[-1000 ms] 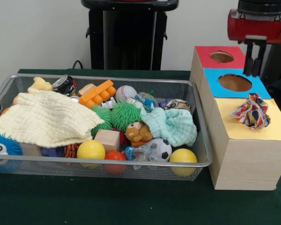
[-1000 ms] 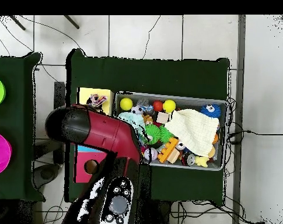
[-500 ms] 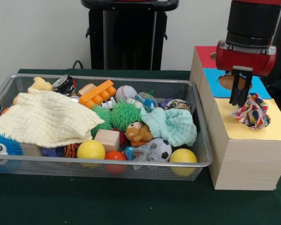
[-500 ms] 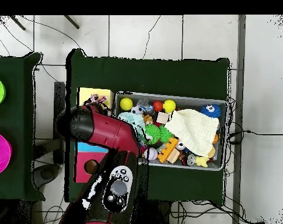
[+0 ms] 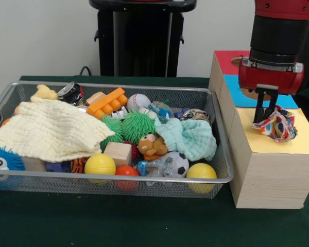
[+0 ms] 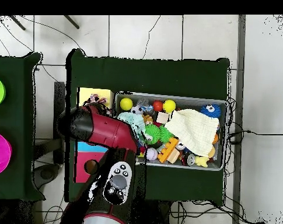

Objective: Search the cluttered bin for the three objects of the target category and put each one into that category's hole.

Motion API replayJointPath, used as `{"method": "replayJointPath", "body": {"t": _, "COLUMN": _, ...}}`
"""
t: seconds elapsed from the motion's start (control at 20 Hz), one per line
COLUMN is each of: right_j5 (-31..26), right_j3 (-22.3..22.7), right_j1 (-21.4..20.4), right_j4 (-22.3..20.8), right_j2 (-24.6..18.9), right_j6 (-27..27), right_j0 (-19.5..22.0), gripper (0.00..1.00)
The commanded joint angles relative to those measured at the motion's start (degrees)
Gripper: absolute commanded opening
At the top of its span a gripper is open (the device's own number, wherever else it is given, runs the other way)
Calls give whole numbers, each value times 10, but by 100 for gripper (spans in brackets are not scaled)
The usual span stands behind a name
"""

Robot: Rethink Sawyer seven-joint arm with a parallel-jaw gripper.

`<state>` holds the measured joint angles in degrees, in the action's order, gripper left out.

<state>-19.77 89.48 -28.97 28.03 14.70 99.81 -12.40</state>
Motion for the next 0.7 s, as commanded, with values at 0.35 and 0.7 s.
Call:
{"method": "replayJointPath", "body": {"t": 0.35, "right_j5": -1, "right_j3": 28, "right_j1": -18, "right_j4": 37, "right_j2": -94, "right_j6": 125, "right_j0": 25, "gripper": 0}}
{"method": "replayJointPath", "body": {"t": 0.7, "right_j5": 21, "right_j3": 54, "right_j1": -35, "right_j4": 39, "right_j2": -123, "right_j6": 118, "right_j0": 40, "gripper": 0}}
